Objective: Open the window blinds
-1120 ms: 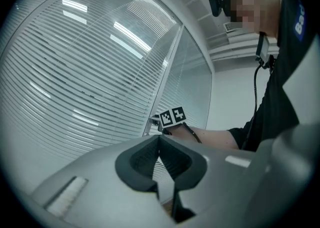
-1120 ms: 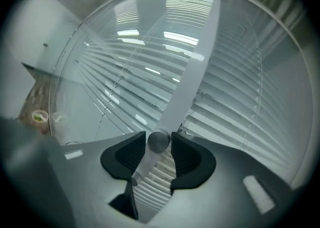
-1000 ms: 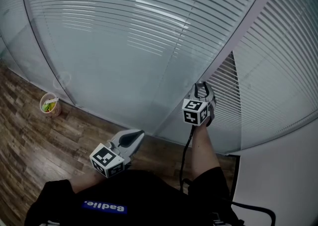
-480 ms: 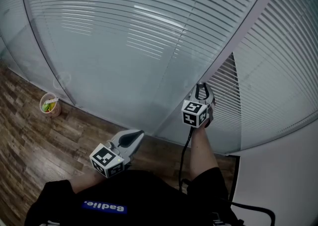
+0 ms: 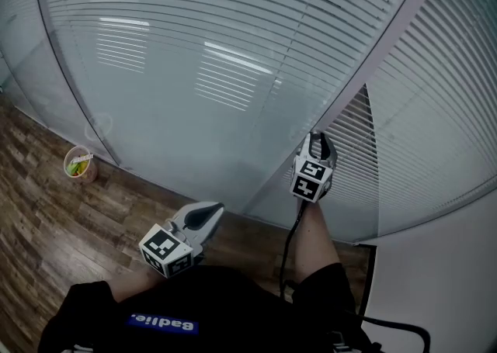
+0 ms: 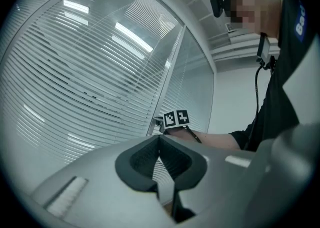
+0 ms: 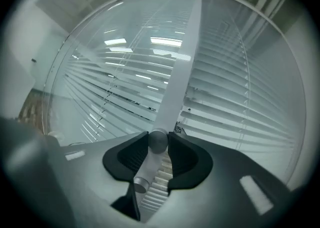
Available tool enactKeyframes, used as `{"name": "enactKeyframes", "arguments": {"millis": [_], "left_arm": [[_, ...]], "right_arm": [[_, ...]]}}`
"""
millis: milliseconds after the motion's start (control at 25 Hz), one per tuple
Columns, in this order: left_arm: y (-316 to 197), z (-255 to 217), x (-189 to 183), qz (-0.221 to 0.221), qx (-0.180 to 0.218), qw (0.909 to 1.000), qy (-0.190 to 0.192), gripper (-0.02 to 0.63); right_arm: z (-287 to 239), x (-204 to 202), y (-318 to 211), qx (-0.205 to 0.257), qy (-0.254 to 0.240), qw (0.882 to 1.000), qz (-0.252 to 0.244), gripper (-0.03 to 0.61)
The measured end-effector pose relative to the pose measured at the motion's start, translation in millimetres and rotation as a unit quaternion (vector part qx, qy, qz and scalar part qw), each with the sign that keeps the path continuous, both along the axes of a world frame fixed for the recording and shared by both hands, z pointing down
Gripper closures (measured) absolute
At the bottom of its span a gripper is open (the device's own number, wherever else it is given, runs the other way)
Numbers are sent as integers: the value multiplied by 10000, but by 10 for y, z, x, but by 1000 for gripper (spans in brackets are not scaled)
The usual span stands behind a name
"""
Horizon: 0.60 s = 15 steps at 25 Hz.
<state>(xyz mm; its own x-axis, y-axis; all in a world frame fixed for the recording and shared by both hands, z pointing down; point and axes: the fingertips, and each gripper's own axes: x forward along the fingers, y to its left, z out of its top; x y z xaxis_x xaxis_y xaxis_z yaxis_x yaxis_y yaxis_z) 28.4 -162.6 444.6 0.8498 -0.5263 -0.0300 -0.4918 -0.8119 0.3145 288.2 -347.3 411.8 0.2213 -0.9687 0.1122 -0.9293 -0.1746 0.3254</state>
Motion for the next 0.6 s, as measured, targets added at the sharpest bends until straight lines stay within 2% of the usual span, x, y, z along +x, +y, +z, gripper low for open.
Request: {"name": "enactKeyframes", "arguments": {"millis": [160, 320, 440, 600], "left_arm": [[-36, 10, -26, -47, 0, 10000, -5, 614], [-58, 3, -53, -97, -74, 9999, 56, 614], [-56, -1, -70, -110, -73, 9999, 62, 614], [-46, 12, -66, -93, -84, 9999, 48, 614]], "right_arm": [[-1, 50, -13, 150, -666, 9977, -2, 451], [2, 85, -15, 271, -1551, 9875, -85, 449], [-1, 76, -16, 219, -1484, 9886, -109, 446], [44, 39, -12, -82, -812, 9966, -118, 427]]}}
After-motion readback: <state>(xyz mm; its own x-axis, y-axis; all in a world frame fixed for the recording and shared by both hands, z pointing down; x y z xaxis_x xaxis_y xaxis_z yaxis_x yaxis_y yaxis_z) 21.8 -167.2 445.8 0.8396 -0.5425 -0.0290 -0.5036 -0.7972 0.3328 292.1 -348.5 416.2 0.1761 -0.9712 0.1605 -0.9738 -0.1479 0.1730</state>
